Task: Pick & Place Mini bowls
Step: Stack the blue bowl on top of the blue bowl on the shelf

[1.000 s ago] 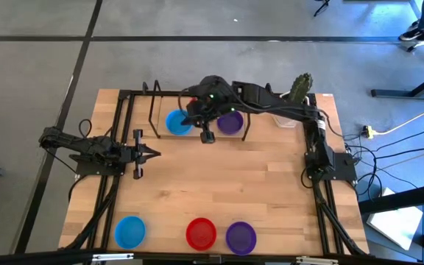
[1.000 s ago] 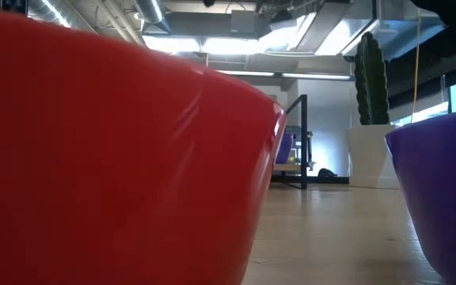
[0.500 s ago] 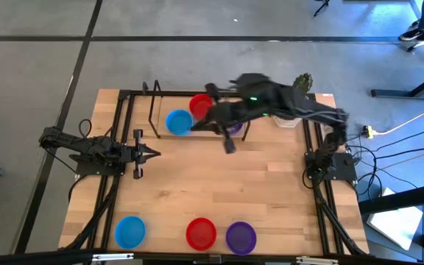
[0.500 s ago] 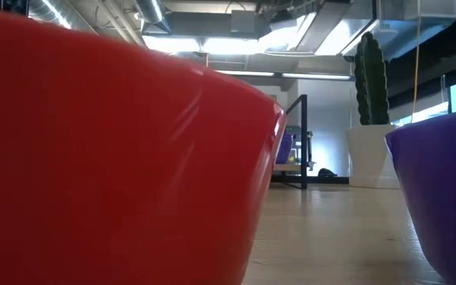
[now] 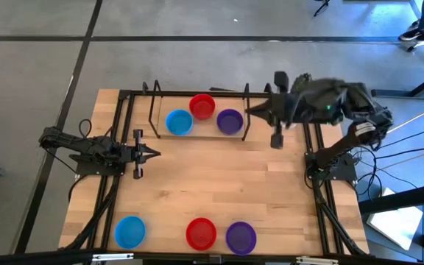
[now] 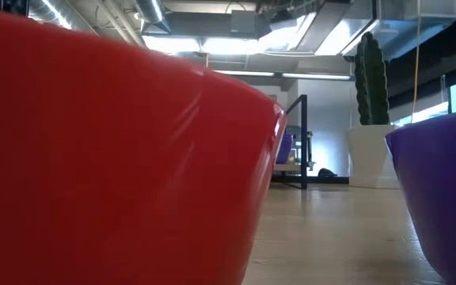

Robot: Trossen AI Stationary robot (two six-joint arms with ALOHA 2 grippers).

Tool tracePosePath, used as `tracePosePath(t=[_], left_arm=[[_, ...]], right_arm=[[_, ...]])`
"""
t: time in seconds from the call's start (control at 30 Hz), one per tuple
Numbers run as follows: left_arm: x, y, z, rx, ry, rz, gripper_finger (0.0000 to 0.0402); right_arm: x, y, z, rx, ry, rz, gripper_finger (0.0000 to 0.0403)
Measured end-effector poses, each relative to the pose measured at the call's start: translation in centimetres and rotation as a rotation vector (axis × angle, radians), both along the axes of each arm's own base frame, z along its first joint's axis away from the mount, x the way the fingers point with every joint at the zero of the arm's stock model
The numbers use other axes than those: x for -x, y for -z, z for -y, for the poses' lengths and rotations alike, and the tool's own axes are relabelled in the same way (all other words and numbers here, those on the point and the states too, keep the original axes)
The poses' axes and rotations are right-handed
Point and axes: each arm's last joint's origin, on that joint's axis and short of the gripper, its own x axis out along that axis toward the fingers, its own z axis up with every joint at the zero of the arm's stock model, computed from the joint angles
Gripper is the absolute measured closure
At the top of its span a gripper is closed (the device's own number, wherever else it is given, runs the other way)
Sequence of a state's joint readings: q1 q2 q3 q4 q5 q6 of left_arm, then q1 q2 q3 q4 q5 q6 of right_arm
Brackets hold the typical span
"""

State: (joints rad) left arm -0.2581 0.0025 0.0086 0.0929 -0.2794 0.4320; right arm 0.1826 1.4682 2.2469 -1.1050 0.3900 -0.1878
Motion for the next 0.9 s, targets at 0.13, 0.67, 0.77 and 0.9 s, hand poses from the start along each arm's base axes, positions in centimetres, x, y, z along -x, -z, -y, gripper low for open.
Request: tracePosePath(t=[0.13, 0.67, 0.77, 0.9], left_arm=[[0.0, 0.0, 0.0, 0.001, 0.000, 0.000, 0.0394], [0.0, 0.0, 0.0, 0.004, 0.000, 0.000, 0.0394], [0.0, 0.0, 0.0, 0.020, 0.002, 0.001, 0.0395], [0.0, 0.0, 0.0, 0.018, 0.001, 0.001, 0.0400]], right_arm=[[1.9, 1.3, -0.9, 0.027, 0.044, -0.016, 0.0400], [9.4, 14.6, -0.7, 0.002, -0.190, 0.234, 0.0399], [9.8, 18.1, -0.8, -0.006, -0.273, 0.322, 0.0399], [10.0, 22.3, -1.3, 0.018, -0.482, 0.412, 0.0399]])
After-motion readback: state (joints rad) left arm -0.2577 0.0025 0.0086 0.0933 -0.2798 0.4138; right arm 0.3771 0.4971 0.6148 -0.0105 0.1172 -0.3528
